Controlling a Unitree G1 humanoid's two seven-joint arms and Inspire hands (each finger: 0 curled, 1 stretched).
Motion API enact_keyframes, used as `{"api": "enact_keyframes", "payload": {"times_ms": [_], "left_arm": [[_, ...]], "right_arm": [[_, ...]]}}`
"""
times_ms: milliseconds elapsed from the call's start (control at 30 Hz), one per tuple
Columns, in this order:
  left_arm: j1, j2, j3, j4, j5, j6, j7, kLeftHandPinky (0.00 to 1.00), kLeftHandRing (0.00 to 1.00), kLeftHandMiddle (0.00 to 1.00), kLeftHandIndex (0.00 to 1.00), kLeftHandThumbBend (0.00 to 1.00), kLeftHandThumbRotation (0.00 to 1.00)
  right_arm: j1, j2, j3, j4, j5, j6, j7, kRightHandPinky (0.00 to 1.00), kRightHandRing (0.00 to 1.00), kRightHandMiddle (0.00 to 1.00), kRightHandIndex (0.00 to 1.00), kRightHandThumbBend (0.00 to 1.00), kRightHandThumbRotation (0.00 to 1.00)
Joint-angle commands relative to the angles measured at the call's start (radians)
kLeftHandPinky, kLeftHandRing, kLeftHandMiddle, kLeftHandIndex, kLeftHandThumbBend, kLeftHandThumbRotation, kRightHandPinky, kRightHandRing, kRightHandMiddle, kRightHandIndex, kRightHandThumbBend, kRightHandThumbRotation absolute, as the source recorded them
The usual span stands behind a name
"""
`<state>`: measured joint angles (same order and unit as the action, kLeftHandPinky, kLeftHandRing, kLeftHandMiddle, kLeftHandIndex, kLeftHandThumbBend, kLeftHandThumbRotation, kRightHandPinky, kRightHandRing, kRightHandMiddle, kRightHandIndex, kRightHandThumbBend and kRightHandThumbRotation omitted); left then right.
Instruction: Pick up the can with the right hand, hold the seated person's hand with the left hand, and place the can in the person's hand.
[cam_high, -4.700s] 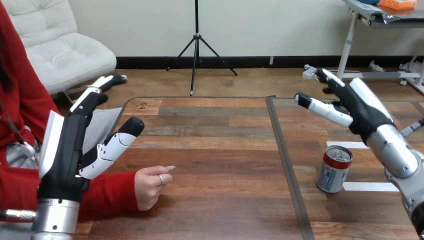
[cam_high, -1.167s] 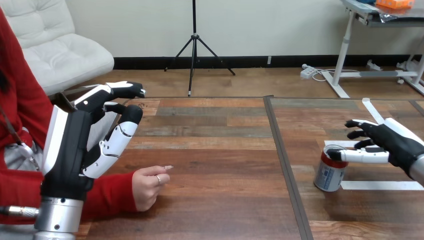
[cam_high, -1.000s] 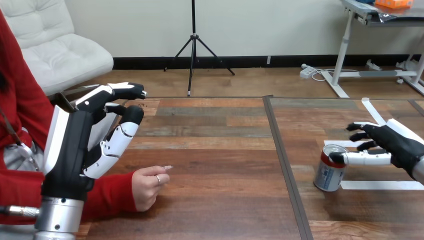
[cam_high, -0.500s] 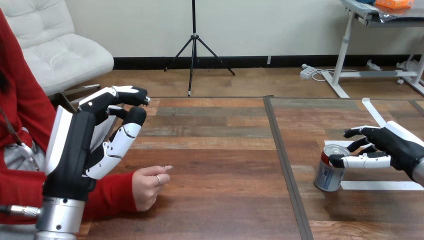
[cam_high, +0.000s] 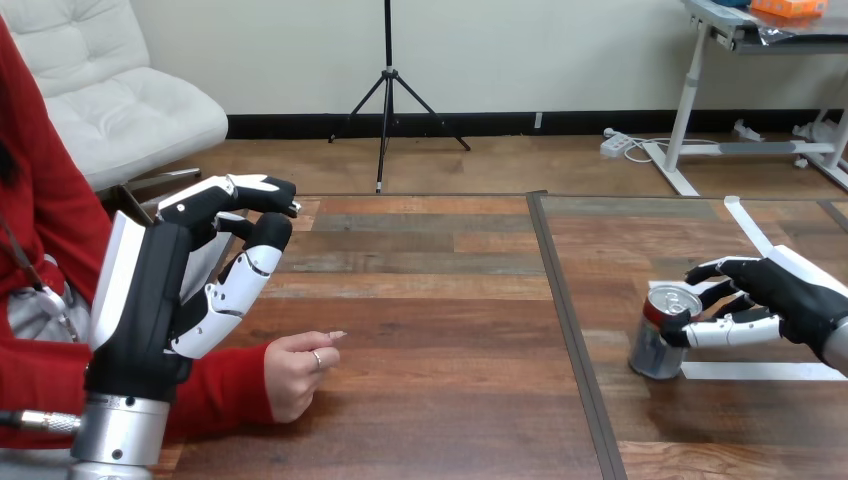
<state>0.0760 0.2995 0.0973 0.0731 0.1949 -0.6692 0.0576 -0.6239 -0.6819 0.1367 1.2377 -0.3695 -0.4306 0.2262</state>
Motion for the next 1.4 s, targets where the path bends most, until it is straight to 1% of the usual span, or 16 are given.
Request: {"api": "enact_keyframes", "payload": {"times_ms": [0,400,567,800,1100,1367], "left_arm": [[-0.053,0.002,0.014,-0.027,0.001,0.003,0.003,0.52,0.65,0.67,0.53,0.46,0.83],[-0.058,0.004,0.013,-0.014,0.003,-0.012,0.004,0.51,0.65,0.66,0.53,0.44,0.83],[-0.055,0.005,0.012,-0.018,-0.002,-0.008,0.0,0.51,0.64,0.66,0.52,0.44,0.83],[-0.051,-0.002,0.012,-0.025,-0.017,0.006,-0.005,0.51,0.64,0.66,0.52,0.44,0.88],[-0.055,0.001,0.011,-0.014,-0.022,-0.01,-0.007,0.51,0.64,0.66,0.51,0.42,0.93],[-0.055,0.004,0.012,-0.011,-0.023,-0.018,-0.01,0.5,0.63,0.65,0.51,0.43,0.95]], "right_arm": [[-0.024,0.006,0.006,-0.008,-0.003,-0.007,-0.025,0.67,0.74,0.77,0.8,1.0,0.39],[-0.02,0.025,0.031,-0.011,-0.022,-0.001,-0.051,0.7,0.76,0.78,0.81,1.0,0.39],[-0.021,0.037,0.039,-0.01,-0.03,0.015,-0.062,0.71,0.78,0.8,0.82,1.0,0.4],[-0.022,0.052,0.05,-0.009,-0.035,0.035,-0.078,0.74,0.82,0.85,0.84,1.0,0.39],[-0.026,0.071,0.057,-0.006,-0.034,0.061,-0.086,0.74,0.85,0.88,0.87,1.0,0.4],[-0.027,0.087,0.072,-0.013,-0.052,0.069,-0.119,0.76,0.88,0.91,0.91,1.0,0.42]]}}
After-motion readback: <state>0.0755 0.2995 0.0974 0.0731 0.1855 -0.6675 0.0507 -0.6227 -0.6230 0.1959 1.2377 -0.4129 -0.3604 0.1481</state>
